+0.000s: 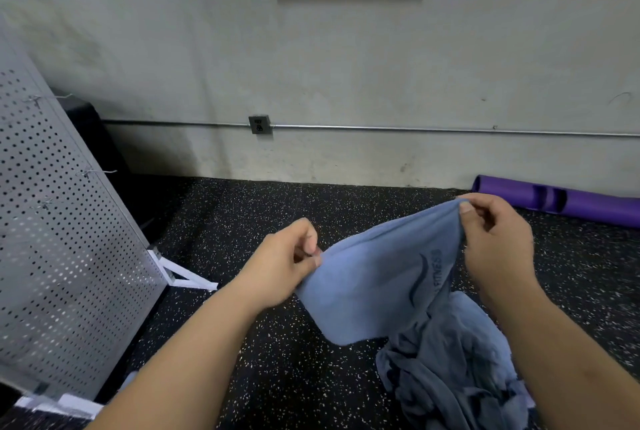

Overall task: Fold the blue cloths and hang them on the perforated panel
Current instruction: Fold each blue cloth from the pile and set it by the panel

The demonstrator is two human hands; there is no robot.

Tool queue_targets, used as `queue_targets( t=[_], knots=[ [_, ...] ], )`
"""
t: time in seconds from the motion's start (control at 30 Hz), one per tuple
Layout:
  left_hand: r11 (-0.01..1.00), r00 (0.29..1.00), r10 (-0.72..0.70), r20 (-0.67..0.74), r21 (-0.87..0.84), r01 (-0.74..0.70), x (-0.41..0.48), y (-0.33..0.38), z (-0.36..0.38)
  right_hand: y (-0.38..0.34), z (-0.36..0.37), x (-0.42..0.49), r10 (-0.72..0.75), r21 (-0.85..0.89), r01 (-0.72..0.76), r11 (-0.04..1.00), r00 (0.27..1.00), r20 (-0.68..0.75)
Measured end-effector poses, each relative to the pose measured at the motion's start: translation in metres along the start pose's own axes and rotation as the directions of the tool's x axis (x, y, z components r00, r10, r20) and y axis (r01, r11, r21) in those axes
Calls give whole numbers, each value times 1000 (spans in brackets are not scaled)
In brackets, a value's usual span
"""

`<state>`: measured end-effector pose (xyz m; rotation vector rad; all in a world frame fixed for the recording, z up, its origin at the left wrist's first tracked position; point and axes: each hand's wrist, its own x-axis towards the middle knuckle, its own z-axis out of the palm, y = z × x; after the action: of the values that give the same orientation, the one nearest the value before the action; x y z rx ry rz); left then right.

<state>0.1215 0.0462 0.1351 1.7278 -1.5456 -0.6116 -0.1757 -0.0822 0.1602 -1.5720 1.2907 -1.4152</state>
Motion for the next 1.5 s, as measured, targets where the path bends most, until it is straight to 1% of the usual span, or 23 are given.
queue_targets(
  t=[0.1,0.17,0.2,0.23,0.3,0.4,0.47,0.5,0.67,0.77,0.83,0.97,1.07,1.13,1.27,1.4,1.5],
  knots=[
    [999,1000,31,-3,-35,-31,-1,-3,-6,2,-6,6,23,27,-21,999,997,-71],
    [997,999,50,19,-53,-49,-2,-2,-7,-2,-10,8,27,57,-24,998,998,-61],
    [997,998,60,31,-59,-58,-2,0,-6,-4,-11,9,-4,16,5,1000,1000,-22],
    [996,997,69,41,-64,-67,-3,2,-3,-7,-11,8,-58,-68,61,996,997,46],
    [993,994,85,62,-84,-79,-5,9,4,-14,-10,3,-154,-218,203,955,963,221],
    [984,987,143,80,-118,-133,-6,27,19,-25,-2,-12,-250,-240,376,895,869,427],
    [975,980,177,91,-149,-162,-6,38,32,-29,3,-18,-297,-220,444,869,822,487],
    [972,978,187,89,-160,-171,-5,43,38,-31,4,-20,-305,-208,452,867,814,495],
    [968,979,199,37,-162,-190,1,50,61,-29,9,-23,-250,-158,371,915,830,499],
    [969,980,197,24,-159,-190,3,48,63,-24,15,-24,-235,-111,323,940,847,476],
    [974,979,200,29,-117,-195,4,44,60,-21,17,-21,-216,-84,278,957,874,435],
    [975,976,218,13,39,-218,3,33,46,-15,11,-11,-156,-65,188,980,930,333],
    [978,978,209,-19,13,-209,2,26,35,-11,6,-5,-126,-66,149,987,954,274],
    [976,976,218,-21,29,-217,1,24,30,-8,5,-3,-117,-80,142,987,960,253],
    [954,961,276,-17,128,-271,0,23,25,-7,6,-4,-118,-75,140,987,963,243],
    [891,930,365,44,274,-363,-1,22,25,-11,6,-6,-141,-80,160,984,969,205],
    [866,945,315,92,379,-326,-1,20,26,-13,5,-8,-154,-90,171,981,972,178]
  ],
)
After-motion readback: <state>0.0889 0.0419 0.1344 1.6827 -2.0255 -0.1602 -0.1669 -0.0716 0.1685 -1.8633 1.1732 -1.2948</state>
